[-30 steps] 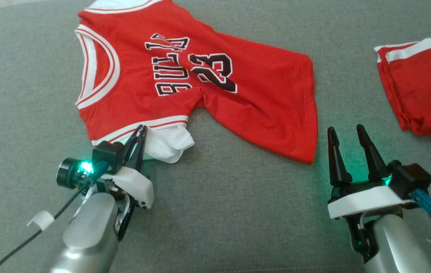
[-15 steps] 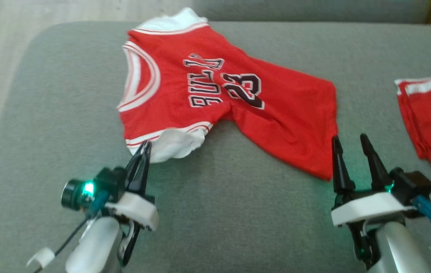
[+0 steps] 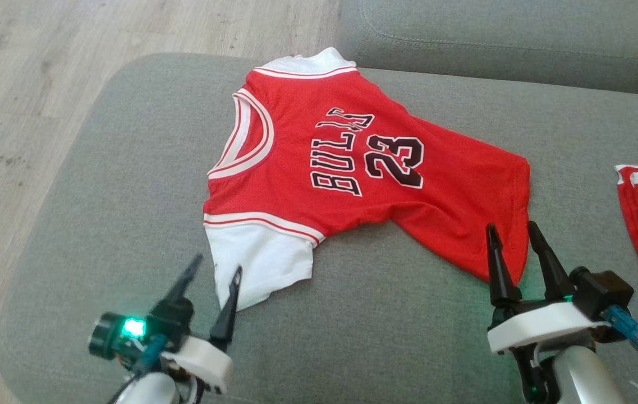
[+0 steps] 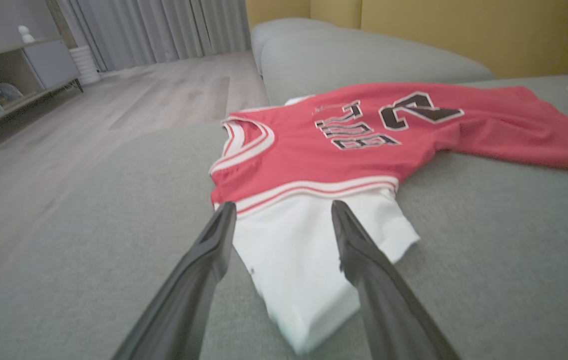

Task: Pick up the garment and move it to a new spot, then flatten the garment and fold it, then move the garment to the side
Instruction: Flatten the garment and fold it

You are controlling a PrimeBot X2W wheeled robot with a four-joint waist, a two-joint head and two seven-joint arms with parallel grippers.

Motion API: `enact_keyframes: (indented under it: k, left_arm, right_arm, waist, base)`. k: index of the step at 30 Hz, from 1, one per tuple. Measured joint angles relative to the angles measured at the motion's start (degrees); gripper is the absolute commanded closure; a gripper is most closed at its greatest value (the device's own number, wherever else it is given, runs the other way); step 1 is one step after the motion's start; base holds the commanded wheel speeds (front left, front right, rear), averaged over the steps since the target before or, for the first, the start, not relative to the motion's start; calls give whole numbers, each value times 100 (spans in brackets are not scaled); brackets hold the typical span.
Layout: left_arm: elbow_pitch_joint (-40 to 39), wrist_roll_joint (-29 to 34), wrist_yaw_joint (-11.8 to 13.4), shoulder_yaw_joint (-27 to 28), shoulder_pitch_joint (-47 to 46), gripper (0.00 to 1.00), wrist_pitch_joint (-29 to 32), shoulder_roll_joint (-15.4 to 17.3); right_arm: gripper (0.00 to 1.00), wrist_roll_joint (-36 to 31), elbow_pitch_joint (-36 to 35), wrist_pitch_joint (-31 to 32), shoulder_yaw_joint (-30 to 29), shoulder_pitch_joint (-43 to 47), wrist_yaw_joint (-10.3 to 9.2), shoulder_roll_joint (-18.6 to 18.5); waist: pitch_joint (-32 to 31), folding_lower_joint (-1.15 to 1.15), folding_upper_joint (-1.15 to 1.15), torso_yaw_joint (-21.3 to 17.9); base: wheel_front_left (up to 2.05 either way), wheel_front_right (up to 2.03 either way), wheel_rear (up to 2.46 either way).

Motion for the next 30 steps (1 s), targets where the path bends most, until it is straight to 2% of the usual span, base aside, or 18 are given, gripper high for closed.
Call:
enact_keyframes:
  k: [4, 8, 11, 14, 19, 24, 30]
  left_arm:
    - [-257, -153, 242, 259, -4, 0, -178, -44]
    - [-333, -323, 332, 399, 40, 0, -248, -129]
    - [-224, -494, 308, 455, 119, 0, -233, -229]
    - [105, -666, 121, 413, 130, 0, 178, -271]
    - [527, -857, 153, 454, 141, 0, 528, -310]
    - [900, -912, 171, 497, 133, 0, 630, -298]
    - [1095, -1005, 20, 489, -75, 0, 698, -290]
  right_arm:
    - [0, 0, 1, 0, 10, 1, 1, 0]
    - [0, 0, 0, 0, 26, 2, 1, 0]
    - [0, 0, -1, 0, 44, 4, 1, 0]
    - [0, -1, -7, 0, 55, 4, 1, -1]
    - [0, -2, -31, 0, 60, 2, 1, 0]
    - [0, -3, -51, 0, 67, 1, 1, -1]
    - [0, -11, -94, 0, 71, -3, 1, 0]
  waist:
    - [-6, 1, 0, -35]
    - [-5, 1, 0, -114]
    - [16, 1, 0, -178]
    - [60, 1, 0, -252]
    - [192, 1, 0, -368]
    - [291, 2, 0, -488]
    - [398, 1, 0, -614]
  base:
    - [0, 0, 0]
    - [0, 0, 0]
    - [0, 0, 0]
    - [0, 0, 0]
    - [0, 0, 0]
    - [0, 0, 0]
    - [0, 0, 0]
